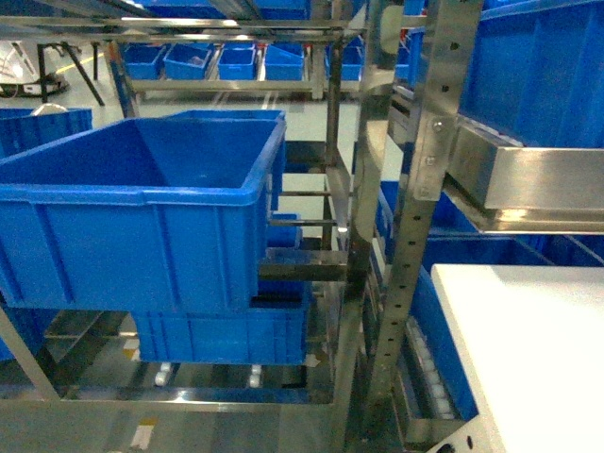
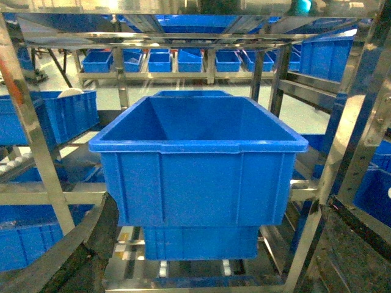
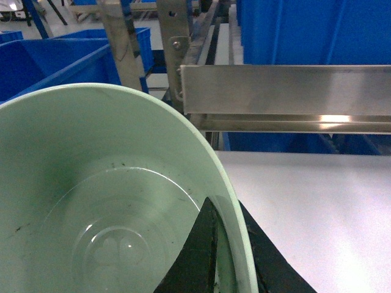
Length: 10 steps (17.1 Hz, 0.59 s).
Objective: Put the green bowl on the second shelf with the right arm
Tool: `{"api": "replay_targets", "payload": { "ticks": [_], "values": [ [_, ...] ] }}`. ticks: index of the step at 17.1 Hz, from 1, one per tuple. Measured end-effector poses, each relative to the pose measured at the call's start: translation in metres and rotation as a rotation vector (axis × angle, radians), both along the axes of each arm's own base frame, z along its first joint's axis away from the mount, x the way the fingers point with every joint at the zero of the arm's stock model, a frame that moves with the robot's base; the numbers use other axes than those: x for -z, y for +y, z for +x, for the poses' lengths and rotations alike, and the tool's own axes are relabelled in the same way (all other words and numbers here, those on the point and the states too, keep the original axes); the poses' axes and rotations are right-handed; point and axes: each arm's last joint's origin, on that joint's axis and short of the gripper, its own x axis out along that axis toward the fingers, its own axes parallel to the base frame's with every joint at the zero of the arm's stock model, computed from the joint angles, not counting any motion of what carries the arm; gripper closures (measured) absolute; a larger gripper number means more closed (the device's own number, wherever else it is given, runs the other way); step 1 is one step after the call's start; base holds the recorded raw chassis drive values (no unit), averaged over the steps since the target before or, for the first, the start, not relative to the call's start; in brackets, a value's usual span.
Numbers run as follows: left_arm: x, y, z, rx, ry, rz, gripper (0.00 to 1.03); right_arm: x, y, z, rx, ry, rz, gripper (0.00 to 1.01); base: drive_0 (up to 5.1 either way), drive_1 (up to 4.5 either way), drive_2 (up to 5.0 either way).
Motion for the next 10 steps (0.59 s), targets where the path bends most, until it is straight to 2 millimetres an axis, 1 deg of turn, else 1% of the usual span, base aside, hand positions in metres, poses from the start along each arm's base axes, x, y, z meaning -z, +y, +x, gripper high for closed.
{"api": "replay_targets", "payload": {
  "ticks": [10],
  "values": [
    [-0.0002, 0.0000, 0.0000, 0.000, -0.002, 0.000, 0.05, 0.0001, 0.0000, 0.0000, 0.000, 0.002, 0.000, 0.97, -4.9, 2.51, 2.5]
  ]
}}
